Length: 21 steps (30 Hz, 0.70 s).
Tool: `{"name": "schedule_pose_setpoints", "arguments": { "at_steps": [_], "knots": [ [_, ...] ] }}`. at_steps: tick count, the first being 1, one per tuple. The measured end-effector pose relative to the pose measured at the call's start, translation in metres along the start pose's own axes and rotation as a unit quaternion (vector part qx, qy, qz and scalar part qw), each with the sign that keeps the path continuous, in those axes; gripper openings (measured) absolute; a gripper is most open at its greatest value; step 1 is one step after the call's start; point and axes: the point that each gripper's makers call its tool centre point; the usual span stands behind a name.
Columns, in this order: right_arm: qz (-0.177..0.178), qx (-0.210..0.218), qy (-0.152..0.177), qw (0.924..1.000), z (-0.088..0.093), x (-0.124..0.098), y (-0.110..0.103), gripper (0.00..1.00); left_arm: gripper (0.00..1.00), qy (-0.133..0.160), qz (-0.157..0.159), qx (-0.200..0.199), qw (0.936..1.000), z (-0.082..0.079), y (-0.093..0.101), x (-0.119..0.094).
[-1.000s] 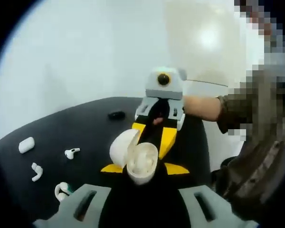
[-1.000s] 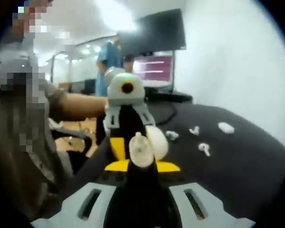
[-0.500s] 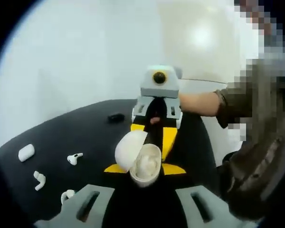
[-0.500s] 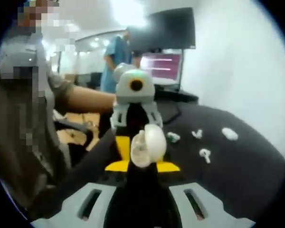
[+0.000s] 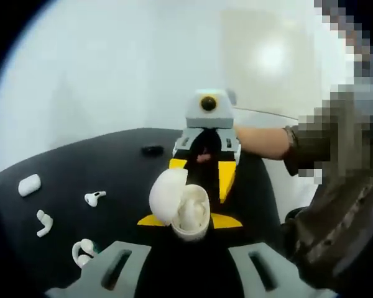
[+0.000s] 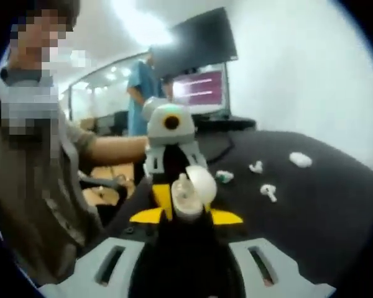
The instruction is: Pick up three earphones and place each one into its charging case using tactile feedback, ensure that each earphone is properly inserted and securely positioned inside the case.
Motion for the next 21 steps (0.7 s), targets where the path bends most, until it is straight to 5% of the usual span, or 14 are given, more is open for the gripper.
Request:
{"name": "schedule_pose_setpoints", "arguments": {
  "at_steps": [4, 7, 9, 13, 18, 21],
  "knots": [
    [0.009, 0.025, 0.063, 0.9977, -0.036, -0.01, 0.02, 0.32, 0.2, 0.003, -0.001, 0.009, 1.0, -0.001, 0.001, 0.0],
    [-0.009, 0.019, 0.064, 0.9977, -0.044, -0.002, 0.021, 0.3, 0.2, 0.005, 0.002, 0.015, 0.9999, -0.002, 0.001, 0.0],
    [-0.041, -0.003, 0.039, 0.9984, -0.036, 0.007, 0.011, 0.3, 0.2, 0.006, 0.003, 0.018, 0.9998, -0.002, 0.002, 0.0],
    [-0.047, -0.006, 0.01, 0.9988, -0.024, 0.025, 0.011, 0.21, 0.2, 0.012, 0.002, 0.034, 0.9994, -0.003, 0.004, -0.001],
    [-0.055, 0.084, 0.012, 0.9949, -0.022, 0.025, 0.013, 0.2, 0.2, 0.012, 0.004, 0.034, 0.9993, -0.003, 0.005, -0.001],
    [-0.066, 0.186, 0.021, 0.9802, -0.019, 0.026, 0.017, 0.2, 0.2, 0.01, 0.006, 0.034, 0.9993, -0.003, 0.006, -0.001]
  ]
}}
Point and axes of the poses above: the point that each gripper's makers call its tool centre point, and the gripper's own axes: x roughly forward along the fingers, y roughly to its right, z roughly out of its underside, and after that the axes turned 6 degrees about -x, right-handed
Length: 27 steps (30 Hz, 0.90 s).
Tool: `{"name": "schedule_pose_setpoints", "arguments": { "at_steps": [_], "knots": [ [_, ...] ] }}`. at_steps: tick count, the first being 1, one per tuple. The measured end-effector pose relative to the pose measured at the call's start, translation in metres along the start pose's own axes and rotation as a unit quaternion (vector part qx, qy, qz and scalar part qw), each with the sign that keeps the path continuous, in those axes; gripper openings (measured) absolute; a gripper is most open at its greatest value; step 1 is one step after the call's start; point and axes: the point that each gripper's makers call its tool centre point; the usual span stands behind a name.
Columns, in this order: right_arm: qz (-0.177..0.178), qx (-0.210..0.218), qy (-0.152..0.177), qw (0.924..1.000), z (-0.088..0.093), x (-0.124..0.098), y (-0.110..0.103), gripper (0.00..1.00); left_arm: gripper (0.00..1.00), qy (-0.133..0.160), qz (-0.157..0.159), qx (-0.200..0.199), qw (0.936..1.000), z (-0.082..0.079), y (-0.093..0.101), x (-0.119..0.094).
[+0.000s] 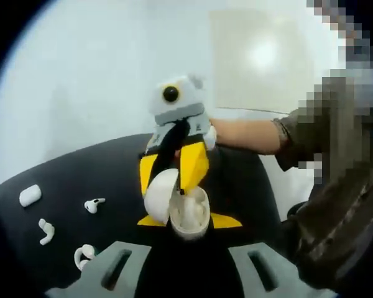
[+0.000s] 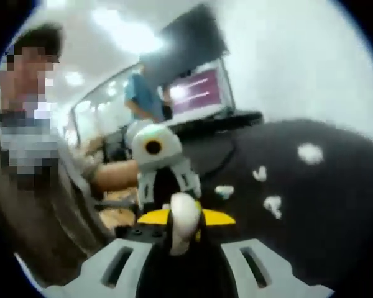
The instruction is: Pick up three earphones and place each one into its charging case using tactile feedback, ensure that each earphone is properly inserted and securely positioned inside the case.
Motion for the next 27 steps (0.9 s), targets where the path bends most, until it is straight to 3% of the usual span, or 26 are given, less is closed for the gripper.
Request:
{"name": "schedule_pose_setpoints", "arguments": {
  "at_steps": [1, 2, 6, 8, 10, 12, 17, 19, 22, 27],
  "knots": [
    [-0.006, 0.053, 0.004, 0.9986, 0.002, 0.001, 0.002, 0.2, 0.19, 0.0, 0.0, 0.002, 1.0, 0.0, 0.0, 0.0],
    [-0.01, 0.072, 0.007, 0.9973, 0.003, 0.002, 0.003, 0.2, 0.19, -0.001, 0.0, -0.001, 1.0, 0.0, 0.0, 0.0],
    [-0.02, 0.072, 0.026, 0.9969, 0.004, 0.004, 0.001, 0.21, 0.19, -0.001, 0.0, 0.001, 1.0, 0.0, 0.001, -0.001],
    [-0.027, 0.03, 0.029, 0.9987, -0.001, 0.0, -0.001, 0.23, 0.19, 0.0, -0.001, 0.004, 1.0, 0.0, 0.002, -0.001],
    [-0.001, 0.013, 0.051, 0.9986, -0.024, -0.005, 0.009, 0.25, 0.19, 0.002, -0.002, 0.006, 1.0, 0.0, 0.001, -0.001],
    [0.011, 0.018, 0.041, 0.9989, -0.041, -0.001, 0.016, 0.24, 0.19, 0.002, -0.001, 0.008, 1.0, 0.0, 0.002, -0.002],
    [0.056, -0.001, -0.019, 0.9983, -0.057, 0.029, 0.044, 0.19, 0.2, 0.003, -0.001, 0.01, 0.9999, 0.0, 0.002, -0.002],
    [0.06, 0.017, -0.072, 0.9954, -0.048, 0.045, 0.057, 0.19, 0.2, 0.004, -0.002, 0.011, 0.9999, 0.0, 0.002, -0.002],
    [0.07, 0.007, -0.147, 0.9866, -0.031, 0.062, 0.068, 0.19, 0.2, 0.005, -0.002, 0.012, 0.9999, -0.001, 0.003, -0.002],
    [0.083, -0.011, -0.224, 0.9709, -0.009, 0.074, 0.07, 0.15, 0.2, 0.007, -0.001, 0.016, 0.9999, -0.001, 0.006, -0.003]
  ]
}}
Point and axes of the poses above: the point that each gripper's makers call its tool centre point, and the gripper's own axes: x roughly forward along the fingers, y roughly to its right, z roughly out of its underside, and after that the axes turned 6 degrees about -x, right-handed
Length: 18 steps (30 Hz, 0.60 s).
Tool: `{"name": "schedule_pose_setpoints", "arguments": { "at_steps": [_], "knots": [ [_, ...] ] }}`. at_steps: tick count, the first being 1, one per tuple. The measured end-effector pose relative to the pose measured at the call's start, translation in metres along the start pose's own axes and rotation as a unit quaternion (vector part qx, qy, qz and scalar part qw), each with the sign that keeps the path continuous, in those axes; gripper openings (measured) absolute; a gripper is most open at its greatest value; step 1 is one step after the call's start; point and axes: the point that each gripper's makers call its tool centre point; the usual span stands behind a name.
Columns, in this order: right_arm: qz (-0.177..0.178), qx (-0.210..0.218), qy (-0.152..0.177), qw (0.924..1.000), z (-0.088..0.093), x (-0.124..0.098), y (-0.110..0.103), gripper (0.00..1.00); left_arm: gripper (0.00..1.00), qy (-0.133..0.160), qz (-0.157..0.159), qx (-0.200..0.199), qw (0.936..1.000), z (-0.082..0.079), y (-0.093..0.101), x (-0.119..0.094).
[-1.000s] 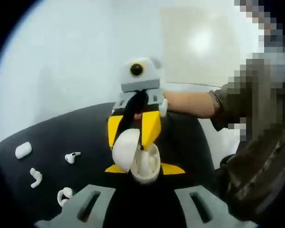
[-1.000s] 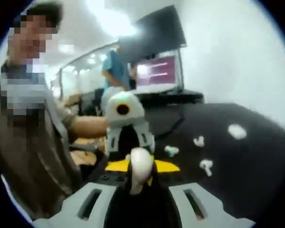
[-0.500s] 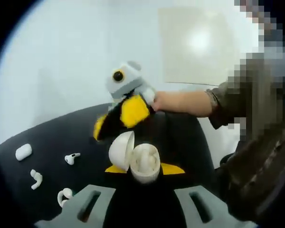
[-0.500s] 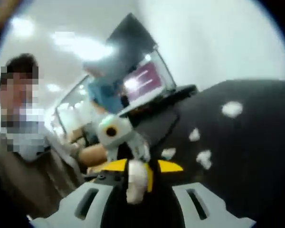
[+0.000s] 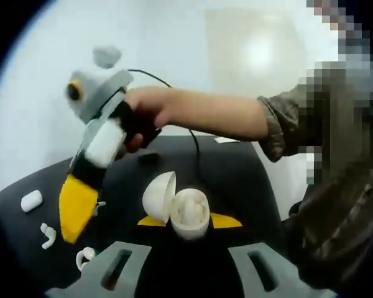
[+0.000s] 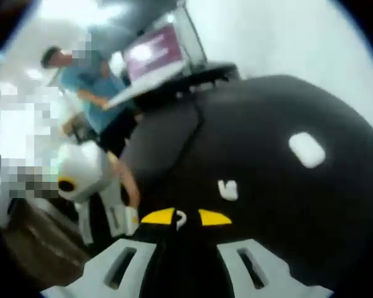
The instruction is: Pick up three earphones and place each one into its charging case using tactile feedback, ensure that each earphone is properly inserted and securely positioned inside the case.
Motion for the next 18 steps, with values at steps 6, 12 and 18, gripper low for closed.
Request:
{"name": "schedule_pose_setpoints", "arguments": {
  "at_steps": [6, 12, 18],
  "knots": [
    [-0.005, -0.026, -0.07, 0.9972, 0.012, 0.009, -0.013, 0.14, 0.2, 0.001, 0.0, 0.002, 1.0, -0.001, 0.001, 0.0],
    [0.047, -0.112, -0.083, 0.9892, 0.008, 0.014, -0.02, 0.04, 0.2, 0.001, -0.003, 0.003, 1.0, -0.001, 0.0, 0.0],
    [0.064, -0.119, -0.043, 0.9899, 0.006, 0.011, -0.015, 0.03, 0.2, 0.001, -0.004, 0.002, 1.0, -0.001, -0.001, 0.001]
  ]
}}
Point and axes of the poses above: the point that each gripper's makers call its tool centre point, and the gripper's own axes: x roughly forward along the fingers, y roughly to its right, z roughly out of its underside, and after that the axes turned 6 degrees about -x, right-handed
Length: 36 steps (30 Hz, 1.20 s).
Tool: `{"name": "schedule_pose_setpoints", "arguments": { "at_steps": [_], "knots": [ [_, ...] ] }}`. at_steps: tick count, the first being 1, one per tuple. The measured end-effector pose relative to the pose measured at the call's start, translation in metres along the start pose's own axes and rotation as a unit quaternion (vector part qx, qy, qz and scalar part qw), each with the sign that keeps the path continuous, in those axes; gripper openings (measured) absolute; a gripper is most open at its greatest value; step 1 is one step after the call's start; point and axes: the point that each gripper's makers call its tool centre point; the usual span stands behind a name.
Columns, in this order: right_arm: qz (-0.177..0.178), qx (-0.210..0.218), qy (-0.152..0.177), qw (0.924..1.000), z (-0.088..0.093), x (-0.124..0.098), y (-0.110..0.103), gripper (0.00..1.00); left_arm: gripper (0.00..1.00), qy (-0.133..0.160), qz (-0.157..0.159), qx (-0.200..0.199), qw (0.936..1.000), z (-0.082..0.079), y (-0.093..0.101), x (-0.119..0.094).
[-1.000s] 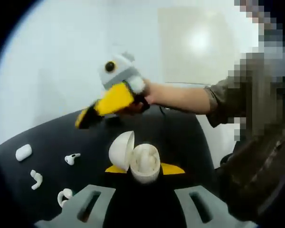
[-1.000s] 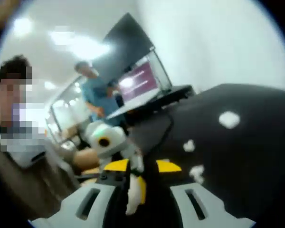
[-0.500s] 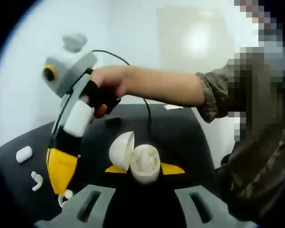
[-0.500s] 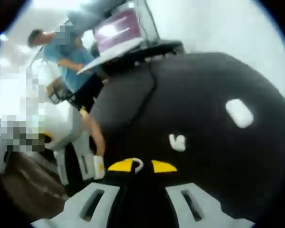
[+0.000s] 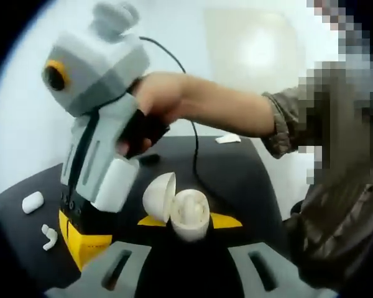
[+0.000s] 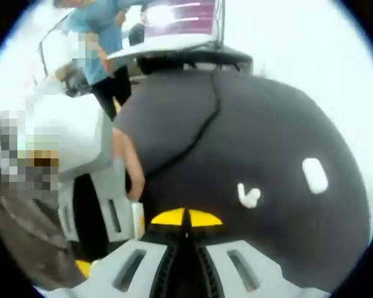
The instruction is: Pick up three earphones and place each one into its charging case using tactile feedback, ensure that each earphone is properly inserted and securely positioned inside the case.
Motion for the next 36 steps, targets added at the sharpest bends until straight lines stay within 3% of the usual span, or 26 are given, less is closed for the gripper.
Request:
{"name": "schedule_pose_setpoints", "arguments": {
  "at_steps": [7, 12, 18, 23, 26, 30, 33, 36],
  "knots": [
    [0.034, 0.042, 0.082, 0.9952, -0.012, -0.019, 0.019, 0.03, 0.2, 0.0, -0.004, -0.001, 1.0, 0.0, -0.002, 0.0],
    [0.078, 0.065, 0.134, 0.9857, -0.013, -0.057, 0.035, 0.03, 0.2, -0.001, -0.005, -0.004, 1.0, 0.002, -0.011, -0.003],
    [0.122, 0.102, 0.155, 0.9749, 0.021, -0.092, 0.047, 0.03, 0.2, -0.002, -0.003, -0.007, 1.0, 0.005, -0.032, -0.011],
    [0.155, 0.107, 0.139, 0.9721, 0.058, -0.114, 0.051, 0.04, 0.2, -0.002, -0.004, -0.007, 1.0, 0.007, -0.041, -0.014],
    [0.159, 0.118, 0.135, 0.9709, 0.085, -0.117, 0.051, 0.04, 0.2, -0.002, -0.004, -0.006, 1.0, 0.009, -0.048, -0.017],
    [0.149, 0.132, 0.131, 0.971, 0.105, -0.118, 0.046, 0.04, 0.2, -0.002, -0.003, -0.008, 1.0, 0.009, -0.049, -0.018],
    [0.14, 0.147, 0.147, 0.9681, 0.101, -0.123, 0.044, 0.04, 0.2, -0.003, -0.006, -0.005, 1.0, 0.008, -0.042, -0.015],
    [0.11, 0.132, 0.179, 0.9687, 0.065, -0.123, 0.042, 0.05, 0.2, -0.002, -0.009, 0.001, 1.0, 0.008, -0.043, -0.016]
  ]
}}
Point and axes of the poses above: the point that each gripper's makers call its tool centre point, and the gripper's own axes: x roughly forward along the fingers, y roughly to its right, z roughly out of its underside, and after that the axes turned 6 degrees about -x, right-handed
